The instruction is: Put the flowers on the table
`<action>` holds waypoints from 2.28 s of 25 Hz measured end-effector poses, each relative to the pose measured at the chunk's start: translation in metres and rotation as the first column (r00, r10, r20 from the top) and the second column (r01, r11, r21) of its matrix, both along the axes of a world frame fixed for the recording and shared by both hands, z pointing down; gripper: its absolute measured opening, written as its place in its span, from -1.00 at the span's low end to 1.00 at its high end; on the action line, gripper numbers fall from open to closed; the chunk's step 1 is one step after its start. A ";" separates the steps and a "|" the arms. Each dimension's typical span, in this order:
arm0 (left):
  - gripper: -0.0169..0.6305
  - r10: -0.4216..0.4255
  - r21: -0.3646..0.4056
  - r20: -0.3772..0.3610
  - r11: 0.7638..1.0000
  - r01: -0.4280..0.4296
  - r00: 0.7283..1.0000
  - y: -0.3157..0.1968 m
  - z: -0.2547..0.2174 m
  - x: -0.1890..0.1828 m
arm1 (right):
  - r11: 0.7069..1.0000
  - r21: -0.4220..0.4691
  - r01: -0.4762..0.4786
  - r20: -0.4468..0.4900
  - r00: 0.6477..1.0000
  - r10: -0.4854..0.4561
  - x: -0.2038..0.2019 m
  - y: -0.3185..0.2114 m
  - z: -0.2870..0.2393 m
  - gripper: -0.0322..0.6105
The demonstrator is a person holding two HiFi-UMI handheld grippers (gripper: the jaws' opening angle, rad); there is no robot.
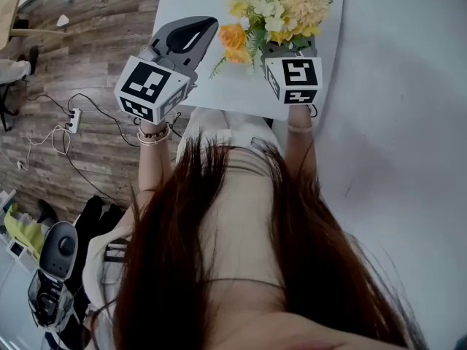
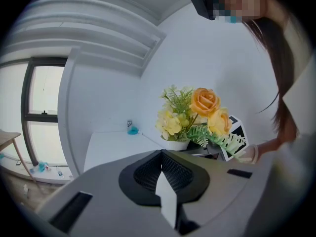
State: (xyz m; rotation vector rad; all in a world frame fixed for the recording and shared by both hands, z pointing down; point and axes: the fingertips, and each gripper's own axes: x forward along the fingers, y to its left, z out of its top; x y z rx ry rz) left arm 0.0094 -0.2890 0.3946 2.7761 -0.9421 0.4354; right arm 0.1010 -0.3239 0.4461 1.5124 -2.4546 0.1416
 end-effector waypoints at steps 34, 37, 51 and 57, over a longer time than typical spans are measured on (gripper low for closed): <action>-0.93 -0.047 -0.068 0.014 0.997 0.048 0.999 0.006 -0.010 -0.004 | 0.999 -0.037 0.026 0.002 1.000 -0.026 -0.002 0.001 0.004 -0.09; -0.93 -0.042 -0.077 0.020 0.996 0.044 0.999 0.007 -0.006 -0.003 | 0.999 -0.039 0.024 0.007 1.000 -0.024 -0.003 0.001 0.008 -0.09; -0.93 -0.042 -0.100 0.038 0.994 0.045 0.998 0.010 0.004 -0.006 | 0.999 -0.029 0.018 0.021 1.000 -0.017 -0.003 0.002 0.013 -0.09; -0.93 -0.039 -0.099 0.036 0.994 0.043 0.999 0.008 0.005 -0.002 | 0.999 -0.031 0.022 0.016 1.000 -0.021 -0.002 0.002 0.014 -0.09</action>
